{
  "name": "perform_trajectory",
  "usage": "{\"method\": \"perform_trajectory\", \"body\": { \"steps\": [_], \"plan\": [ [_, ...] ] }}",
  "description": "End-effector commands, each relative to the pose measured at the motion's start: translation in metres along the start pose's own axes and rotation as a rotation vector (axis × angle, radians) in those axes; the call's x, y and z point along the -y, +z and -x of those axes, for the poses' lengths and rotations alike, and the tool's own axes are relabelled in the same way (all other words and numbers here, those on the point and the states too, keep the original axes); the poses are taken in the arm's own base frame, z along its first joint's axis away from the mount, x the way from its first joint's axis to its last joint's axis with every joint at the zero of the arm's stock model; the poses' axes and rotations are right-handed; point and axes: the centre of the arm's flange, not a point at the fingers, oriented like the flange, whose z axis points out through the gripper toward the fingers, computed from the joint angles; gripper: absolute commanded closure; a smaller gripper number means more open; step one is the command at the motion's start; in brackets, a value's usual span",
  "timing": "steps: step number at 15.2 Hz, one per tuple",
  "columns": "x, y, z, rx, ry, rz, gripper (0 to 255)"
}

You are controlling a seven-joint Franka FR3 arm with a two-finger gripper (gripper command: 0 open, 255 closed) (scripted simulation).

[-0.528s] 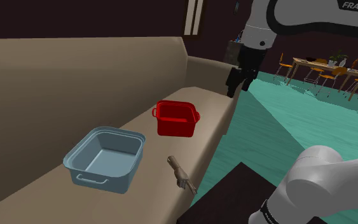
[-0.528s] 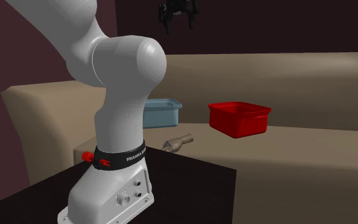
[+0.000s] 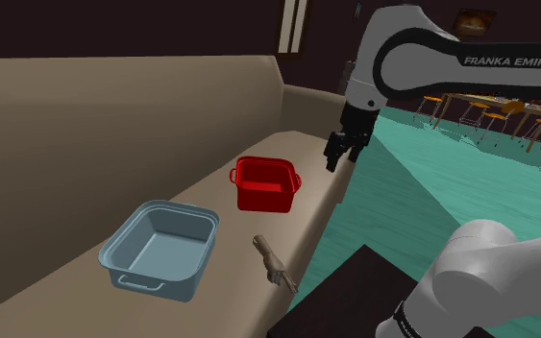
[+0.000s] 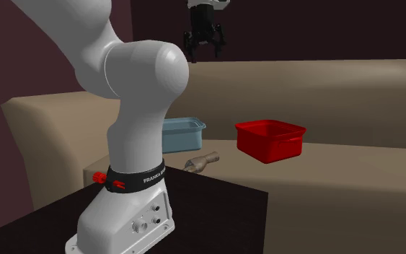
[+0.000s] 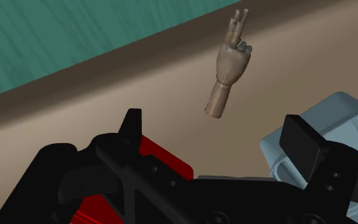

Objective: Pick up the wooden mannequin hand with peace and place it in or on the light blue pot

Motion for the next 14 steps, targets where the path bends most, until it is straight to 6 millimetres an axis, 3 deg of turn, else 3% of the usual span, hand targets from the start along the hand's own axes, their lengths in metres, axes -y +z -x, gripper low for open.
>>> {"method": "perform_trajectory", "body": {
  "steps": [1, 14],
  "plan": [
    [0.003, 0.025, -0.005, -0.001, 0.007, -0.014, 0],
    [0.024, 0.19, -0.04, 0.012, 0.049, -0.099, 0]
  ]
}}
